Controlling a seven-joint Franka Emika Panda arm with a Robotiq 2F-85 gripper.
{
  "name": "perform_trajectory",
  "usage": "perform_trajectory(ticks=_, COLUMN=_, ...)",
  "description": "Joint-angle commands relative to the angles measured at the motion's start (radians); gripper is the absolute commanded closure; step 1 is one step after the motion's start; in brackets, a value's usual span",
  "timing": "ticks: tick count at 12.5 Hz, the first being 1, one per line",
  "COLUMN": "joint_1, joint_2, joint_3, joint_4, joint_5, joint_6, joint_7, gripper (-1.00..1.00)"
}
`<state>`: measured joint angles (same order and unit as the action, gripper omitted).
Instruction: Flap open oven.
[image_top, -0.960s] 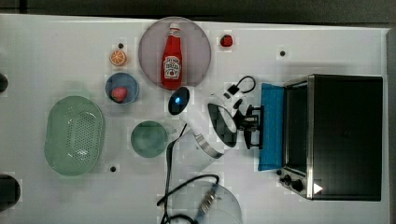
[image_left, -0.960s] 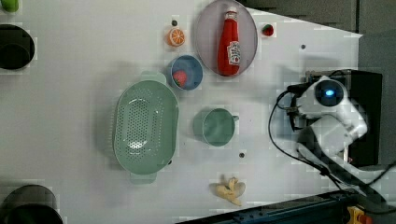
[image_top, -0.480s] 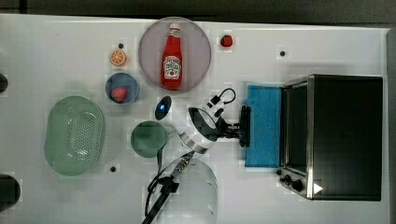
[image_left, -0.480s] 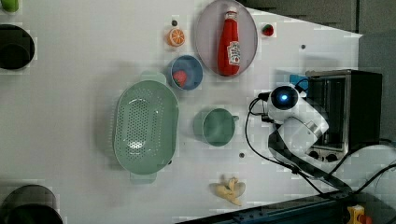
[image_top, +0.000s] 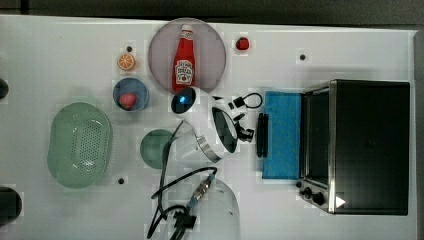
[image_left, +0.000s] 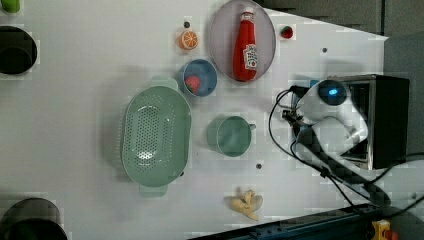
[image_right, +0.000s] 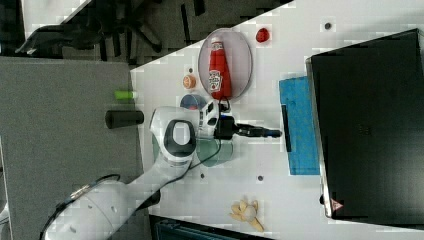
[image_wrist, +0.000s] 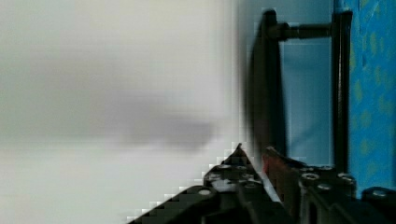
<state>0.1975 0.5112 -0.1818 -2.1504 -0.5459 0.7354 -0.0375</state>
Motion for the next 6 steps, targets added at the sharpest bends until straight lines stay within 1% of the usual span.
perform_trajectory(ticks=1, joint_1=-0.012, joint_2=-0.154, joint_3=0.002, joint_4=0.027, joint_5=0.190, joint_6=0.049, joint_7=0.038, gripper=0.65)
perform_trajectory(ticks=3, joint_1=-0.018, joint_2=-0.243, joint_3=0.001, joint_4=0.029, joint_5=0.422, joint_6=0.046, joint_7=0.038, gripper=0.65)
perform_trajectory(ticks=4, joint_1=-0.019, joint_2=-0.287, joint_3=0.001, joint_4=0.032, joint_5=0.516, joint_6=0.040, joint_7=0.038, gripper=0.65)
perform_trajectory(ticks=5, joint_1=-0.020, joint_2=-0.328, joint_3=0.001, joint_4=0.038, joint_5=0.592, joint_6=0.030, joint_7=0.039, gripper=0.65)
perform_trajectory(ticks=6, joint_1=-0.022, joint_2=-0.366, joint_3=-0.002, joint_4=0.051, joint_5=0.642, joint_6=0.011, joint_7=0.044, gripper=0.65)
